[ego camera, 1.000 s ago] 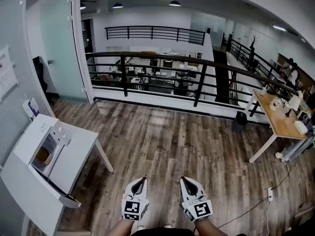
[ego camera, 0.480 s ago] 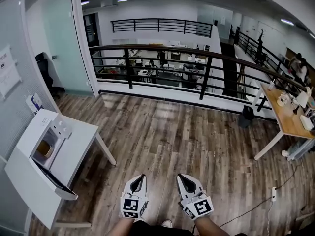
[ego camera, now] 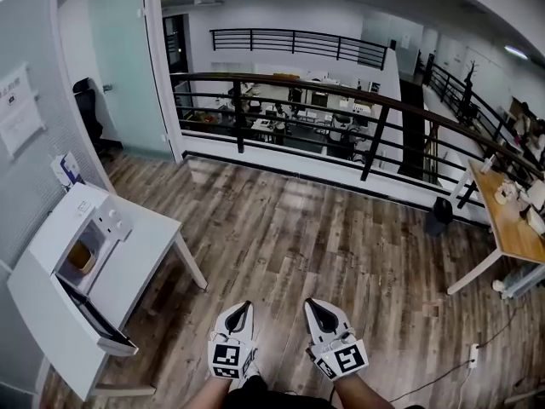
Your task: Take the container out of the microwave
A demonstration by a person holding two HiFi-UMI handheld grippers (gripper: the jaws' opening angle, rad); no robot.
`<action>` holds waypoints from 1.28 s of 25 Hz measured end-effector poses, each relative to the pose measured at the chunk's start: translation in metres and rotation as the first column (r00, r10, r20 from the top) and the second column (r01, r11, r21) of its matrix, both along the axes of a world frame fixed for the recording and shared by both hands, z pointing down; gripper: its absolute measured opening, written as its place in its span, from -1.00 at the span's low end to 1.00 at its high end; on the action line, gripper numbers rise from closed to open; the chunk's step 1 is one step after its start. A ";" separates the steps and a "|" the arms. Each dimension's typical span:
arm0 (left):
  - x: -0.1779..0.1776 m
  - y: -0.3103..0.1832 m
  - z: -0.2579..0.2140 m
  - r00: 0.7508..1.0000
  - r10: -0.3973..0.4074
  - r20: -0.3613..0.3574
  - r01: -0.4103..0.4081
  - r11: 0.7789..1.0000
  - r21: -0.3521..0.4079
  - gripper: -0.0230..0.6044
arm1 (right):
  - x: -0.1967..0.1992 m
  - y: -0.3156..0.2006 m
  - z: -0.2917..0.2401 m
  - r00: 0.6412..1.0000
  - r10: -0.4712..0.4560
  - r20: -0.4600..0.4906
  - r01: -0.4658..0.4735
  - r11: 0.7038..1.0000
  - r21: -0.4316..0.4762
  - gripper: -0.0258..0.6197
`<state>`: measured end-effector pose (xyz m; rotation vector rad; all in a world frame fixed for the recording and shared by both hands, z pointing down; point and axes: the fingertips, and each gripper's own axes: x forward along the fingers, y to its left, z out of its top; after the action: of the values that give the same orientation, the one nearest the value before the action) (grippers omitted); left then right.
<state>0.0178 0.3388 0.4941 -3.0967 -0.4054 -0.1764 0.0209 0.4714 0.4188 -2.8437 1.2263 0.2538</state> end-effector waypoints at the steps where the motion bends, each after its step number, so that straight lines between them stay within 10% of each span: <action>1: 0.009 -0.008 -0.001 1.000 -0.002 -0.005 0.002 1.000 -0.003 -0.91 | 0.008 -0.010 -0.001 1.000 -0.006 -0.005 0.006 1.000 -0.003 -0.92; 32: 0.166 -0.221 -0.021 0.955 -0.292 -0.053 0.289 0.956 -0.049 -0.91 | 0.195 -0.241 -0.015 0.945 -0.326 -0.020 0.326 0.945 -0.029 -0.92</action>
<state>0.1839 0.1176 0.4730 -3.1757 0.0520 -0.0785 0.2156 0.2304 0.4035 -2.6039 1.6863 0.2618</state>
